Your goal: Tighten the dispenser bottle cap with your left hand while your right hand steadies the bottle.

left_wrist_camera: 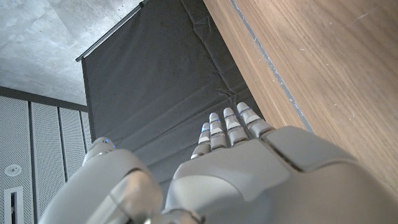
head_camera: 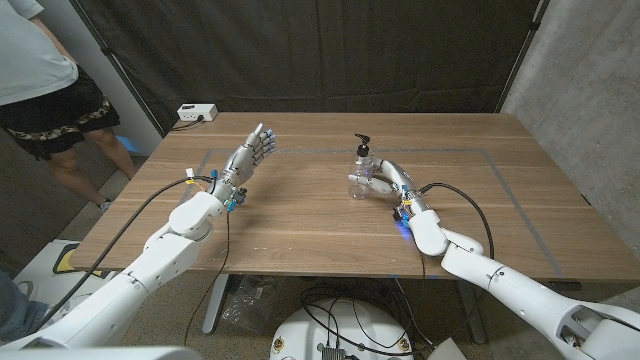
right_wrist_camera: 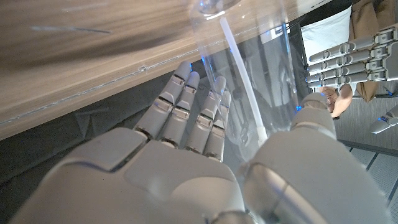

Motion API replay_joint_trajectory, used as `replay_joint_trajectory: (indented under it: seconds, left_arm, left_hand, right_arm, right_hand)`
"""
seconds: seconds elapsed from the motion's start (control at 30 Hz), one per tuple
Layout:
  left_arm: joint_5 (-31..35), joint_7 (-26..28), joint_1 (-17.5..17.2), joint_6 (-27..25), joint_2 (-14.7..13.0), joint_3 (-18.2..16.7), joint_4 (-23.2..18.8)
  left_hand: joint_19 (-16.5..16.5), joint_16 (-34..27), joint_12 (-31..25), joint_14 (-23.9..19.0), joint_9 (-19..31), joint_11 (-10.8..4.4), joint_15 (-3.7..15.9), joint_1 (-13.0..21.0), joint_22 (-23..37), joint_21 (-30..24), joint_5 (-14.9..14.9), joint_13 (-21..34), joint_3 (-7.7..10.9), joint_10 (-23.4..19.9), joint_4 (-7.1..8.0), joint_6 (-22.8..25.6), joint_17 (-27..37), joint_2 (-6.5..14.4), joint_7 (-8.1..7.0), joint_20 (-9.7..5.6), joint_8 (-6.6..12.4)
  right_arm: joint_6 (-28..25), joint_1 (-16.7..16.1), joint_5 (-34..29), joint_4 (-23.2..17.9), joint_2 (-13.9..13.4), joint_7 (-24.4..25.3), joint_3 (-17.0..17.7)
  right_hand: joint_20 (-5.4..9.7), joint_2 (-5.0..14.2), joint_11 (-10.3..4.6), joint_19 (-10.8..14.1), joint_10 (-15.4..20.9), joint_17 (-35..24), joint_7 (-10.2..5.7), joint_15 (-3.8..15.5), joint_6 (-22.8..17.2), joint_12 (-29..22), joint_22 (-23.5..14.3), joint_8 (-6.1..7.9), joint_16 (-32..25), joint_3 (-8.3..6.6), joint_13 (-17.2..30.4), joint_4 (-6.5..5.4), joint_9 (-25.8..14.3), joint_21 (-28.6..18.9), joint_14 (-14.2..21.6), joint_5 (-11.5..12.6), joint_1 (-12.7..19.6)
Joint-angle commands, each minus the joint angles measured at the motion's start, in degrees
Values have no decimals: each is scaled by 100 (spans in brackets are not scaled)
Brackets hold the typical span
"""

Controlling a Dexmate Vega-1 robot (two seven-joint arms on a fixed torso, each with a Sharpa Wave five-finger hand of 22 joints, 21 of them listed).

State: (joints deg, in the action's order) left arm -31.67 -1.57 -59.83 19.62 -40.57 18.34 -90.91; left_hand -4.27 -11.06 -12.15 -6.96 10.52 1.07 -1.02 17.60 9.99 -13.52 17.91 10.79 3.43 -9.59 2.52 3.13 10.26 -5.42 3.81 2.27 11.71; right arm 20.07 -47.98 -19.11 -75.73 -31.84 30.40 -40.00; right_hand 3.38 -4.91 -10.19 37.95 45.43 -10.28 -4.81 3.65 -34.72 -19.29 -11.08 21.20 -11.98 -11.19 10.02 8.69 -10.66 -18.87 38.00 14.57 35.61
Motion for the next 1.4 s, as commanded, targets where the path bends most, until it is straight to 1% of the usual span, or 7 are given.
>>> replay_joint_trajectory:
  seconds: [0.03,0.13,0.53,0.83,1.07,1.27,1.4]
  left_arm:
    - [418,341,-38,-273,-193,2,-363]
    - [516,320,19,-334,-231,53,-405]
    - [1539,498,419,-1124,-573,440,-936]
    - [2021,411,651,-888,-509,687,-867]
    - [2714,978,576,-706,-364,732,-918]
    - [3160,1360,568,-494,-179,764,-829]
    - [3499,1772,558,-295,38,771,-694]
  left_hand:
    - [-14,-39,-43,-117,30,-77,38,299,24,36,-29,14,128,-94,-133,113,18,160,-17,-5,71]
    - [-60,-39,-44,-185,31,-126,70,593,24,52,-64,14,244,-157,-257,172,12,287,-17,-30,82]
    - [-88,-20,-45,-236,34,-236,133,1048,22,90,-128,16,370,-251,-492,255,4,342,-87,-32,96]
    - [-170,-42,-68,-422,38,-351,221,1422,25,111,-164,20,356,-435,-737,504,2,155,-255,-19,152]
    - [-448,-93,-128,-719,46,-560,372,1720,40,41,-162,25,398,-746,-871,821,6,166,-431,-9,214]
    - [-828,-205,-209,-1285,52,-876,493,1932,69,-59,-127,41,333,-1188,-970,1207,22,31,-592,42,276]
    - [-1576,-526,-496,-2566,61,-1100,595,2050,131,-317,-86,142,248,-2266,-909,2300,111,106,-769,-70,522]
  right_arm:
    - [-218,-168,-323,-127,-47,236,-47]
    - [-226,-163,-411,-77,-18,355,-78]
    - [-364,-147,-532,-3,20,478,-188]
    - [-431,-100,-572,4,28,512,-239]
    - [-443,-64,-557,47,35,537,-254]
    - [-409,-40,-516,99,45,560,-256]
    - [-370,-24,-507,134,50,588,-261]
  right_hand:
    - [169,387,-176,-64,198,-17,-705,173,-757,8,-18,2,54,-144,14,3,-10,1,4,-3,454]
    - [156,412,-199,-99,218,-13,-764,184,-813,36,-19,-3,78,-180,14,29,-4,16,-13,2,552]
    - [125,433,-212,-170,235,-11,-789,201,-856,84,-21,-25,109,-209,15,40,1,46,-53,6,651]
    - [102,466,-219,-307,238,-15,-795,239,-858,133,-21,-60,107,-226,15,24,3,103,-38,9,697]
    - [101,491,-220,-335,235,-18,-796,243,-853,158,-21,-79,113,-235,15,11,4,116,-51,9,712]
    - [97,514,-220,-346,230,-21,-797,242,-848,176,-22,-94,115,-243,15,1,4,122,-58,10,722]
    - [100,522,-219,-355,228,-22,-797,242,-845,188,-22,-103,117,-244,15,-5,5,126,-62,9,724]
